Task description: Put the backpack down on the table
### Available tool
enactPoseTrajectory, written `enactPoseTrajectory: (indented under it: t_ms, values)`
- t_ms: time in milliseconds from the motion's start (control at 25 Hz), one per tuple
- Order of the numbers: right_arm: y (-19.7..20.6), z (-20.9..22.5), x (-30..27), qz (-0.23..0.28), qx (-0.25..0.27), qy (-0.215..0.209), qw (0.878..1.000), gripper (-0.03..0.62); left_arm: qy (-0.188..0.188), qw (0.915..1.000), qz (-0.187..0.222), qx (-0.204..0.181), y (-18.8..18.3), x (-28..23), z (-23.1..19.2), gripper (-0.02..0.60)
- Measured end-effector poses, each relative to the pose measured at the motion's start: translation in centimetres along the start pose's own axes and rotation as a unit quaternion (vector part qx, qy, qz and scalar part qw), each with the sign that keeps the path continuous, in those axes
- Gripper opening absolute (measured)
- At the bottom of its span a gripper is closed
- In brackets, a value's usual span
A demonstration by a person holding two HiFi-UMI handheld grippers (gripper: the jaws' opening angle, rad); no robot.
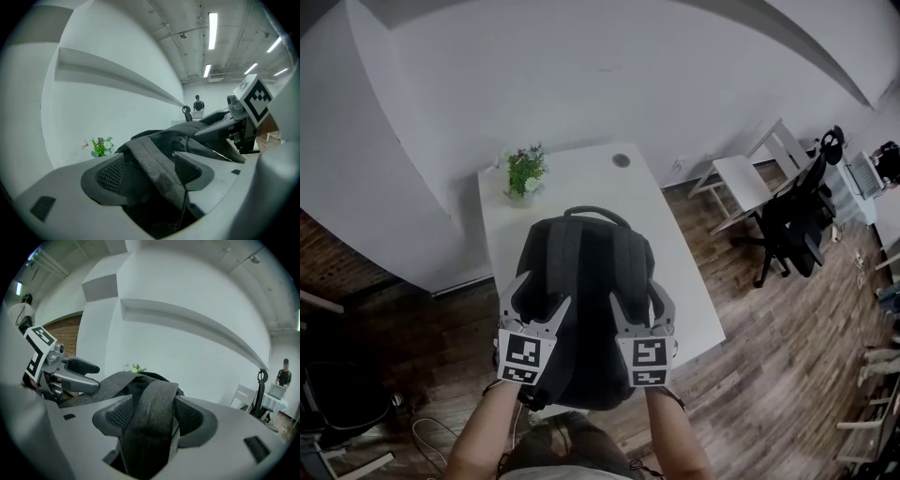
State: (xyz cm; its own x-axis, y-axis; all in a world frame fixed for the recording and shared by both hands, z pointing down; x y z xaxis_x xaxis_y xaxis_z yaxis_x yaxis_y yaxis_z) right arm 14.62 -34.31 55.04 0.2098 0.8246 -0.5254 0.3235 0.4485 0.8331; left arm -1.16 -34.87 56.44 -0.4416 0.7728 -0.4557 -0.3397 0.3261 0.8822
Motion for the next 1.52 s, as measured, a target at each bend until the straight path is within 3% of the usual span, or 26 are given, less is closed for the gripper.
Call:
enactPoseTrajectory:
  t_ms: [680, 800, 840, 880, 960, 1240, 1520]
  values:
    - [0.5, 0.3, 2.2, 0.014, 0.012, 0.017, 1.000, 0.258, 0.015, 0.9997, 0.002, -0.019, -1.0, 0.8, 2.5, 0.334]
    - [0.1, 0.3, 3.0, 0.018, 0.010, 0.021, 1.000, 0.253, 0.014, 0.9997, 0.009, -0.018, -1.3, 1.5, 2.5, 0.256]
    - [0.0, 0.3, 3.3, 0.020, 0.011, 0.026, 0.999, 0.227, 0.015, 0.9997, 0.013, -0.017, -1.5, 1.8, 2.5, 0.205]
    - [-0.2, 0.3, 3.7, 0.022, 0.012, 0.031, 0.999, 0.158, 0.015, 0.9996, 0.016, -0.016, -1.6, 2.1, 2.4, 0.168]
    - [-0.5, 0.1, 4.3, 0.025, 0.012, 0.036, 0.999, 0.124, 0.017, 0.9995, 0.019, -0.017, -1.8, 2.6, 2.3, 0.127]
    - [-1.6, -0.9, 6.7, 0.038, -0.002, 0.052, 0.998, 0.052, 0.051, 0.9979, 0.022, -0.033, -2.2, 4.8, 3.5, 0.033]
    - [-3.0, -2.3, 9.9, 0.057, -0.019, 0.056, 0.997, 0.043, 0.057, 0.9966, 0.048, -0.035, -3.5, 8.2, 3.7, 0.017]
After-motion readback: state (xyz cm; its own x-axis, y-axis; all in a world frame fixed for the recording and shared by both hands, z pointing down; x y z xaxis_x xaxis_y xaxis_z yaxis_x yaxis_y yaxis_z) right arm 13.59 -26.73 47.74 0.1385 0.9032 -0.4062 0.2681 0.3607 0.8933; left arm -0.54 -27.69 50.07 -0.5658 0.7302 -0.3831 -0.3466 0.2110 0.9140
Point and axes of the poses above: the fingertips, and each gripper's own axes: x backward along the fingers, z to its right, y out of its underside, the point moved 2 cm from there along x, backward along the fingers, and after that the axes turned 10 degrees about -z, right-handed, at the moved point
